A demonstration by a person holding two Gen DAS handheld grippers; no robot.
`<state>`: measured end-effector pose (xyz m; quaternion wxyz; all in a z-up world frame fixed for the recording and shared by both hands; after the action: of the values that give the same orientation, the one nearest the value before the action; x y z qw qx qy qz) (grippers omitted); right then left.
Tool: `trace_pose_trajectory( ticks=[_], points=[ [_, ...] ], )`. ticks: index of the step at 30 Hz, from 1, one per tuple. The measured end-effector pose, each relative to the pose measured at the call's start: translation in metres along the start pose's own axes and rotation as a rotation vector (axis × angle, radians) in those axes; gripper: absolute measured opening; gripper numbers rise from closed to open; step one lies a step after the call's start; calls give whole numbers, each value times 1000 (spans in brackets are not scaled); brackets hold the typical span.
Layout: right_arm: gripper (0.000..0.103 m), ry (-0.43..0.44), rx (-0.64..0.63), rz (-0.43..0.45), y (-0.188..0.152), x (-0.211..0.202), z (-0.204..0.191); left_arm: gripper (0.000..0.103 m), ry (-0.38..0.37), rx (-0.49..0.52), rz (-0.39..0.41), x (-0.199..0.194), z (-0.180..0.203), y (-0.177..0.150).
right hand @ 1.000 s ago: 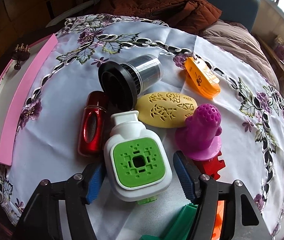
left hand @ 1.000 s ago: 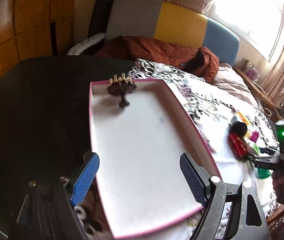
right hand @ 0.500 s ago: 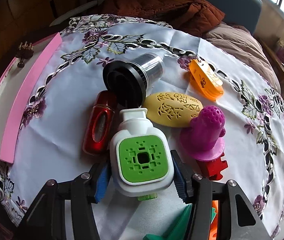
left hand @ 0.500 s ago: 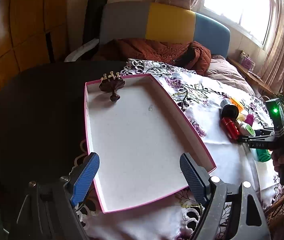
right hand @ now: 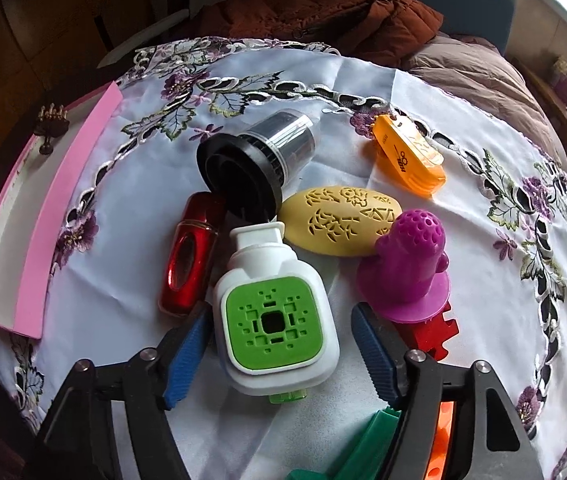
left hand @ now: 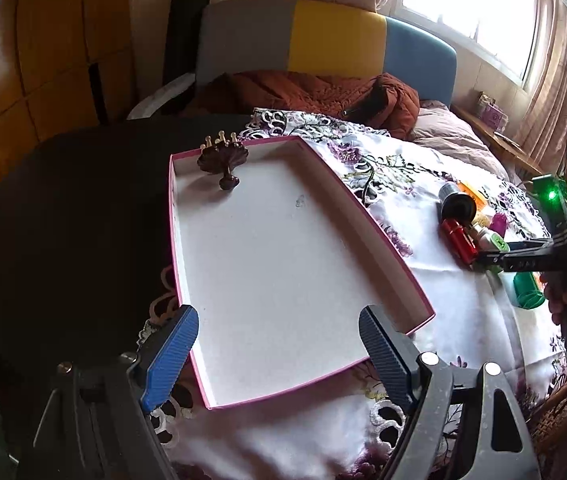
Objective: Organize rigid objects
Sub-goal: 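Open the left tool and withdraw it from the tray, then lift the white-green plug with the right tool and lower it into the tray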
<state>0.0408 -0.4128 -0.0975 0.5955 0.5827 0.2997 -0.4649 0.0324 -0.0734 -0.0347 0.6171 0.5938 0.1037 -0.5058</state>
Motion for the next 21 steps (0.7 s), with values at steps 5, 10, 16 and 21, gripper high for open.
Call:
trace_pose_trajectory(
  ticks=[5,10,16,21],
  points=[
    [73,23,36,0,3,0,7,84,-10,-7,-7,1,-1,-1],
    [76,20,37,11,6,0,6,84,-22,-5,-7,6,1,2],
    [54,1,-28,40,6,-3,-5,84,-28,-2,-22,10,5,1],
    [54,15,-6,27,4,-4,0,84,-27,-10,-11,5,4,0]
  ],
)
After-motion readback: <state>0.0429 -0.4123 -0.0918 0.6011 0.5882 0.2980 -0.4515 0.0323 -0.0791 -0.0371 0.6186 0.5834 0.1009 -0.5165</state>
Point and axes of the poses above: each gripper's, at about its wrist camera, not at the fingertips, and x roughly the way its jaws point, z to its right, y to its top, the point moved 1 cm from there along x, roughly the way its jaws point, and after that the axes turned 14 degrees about -y, right-handed, at the moved point
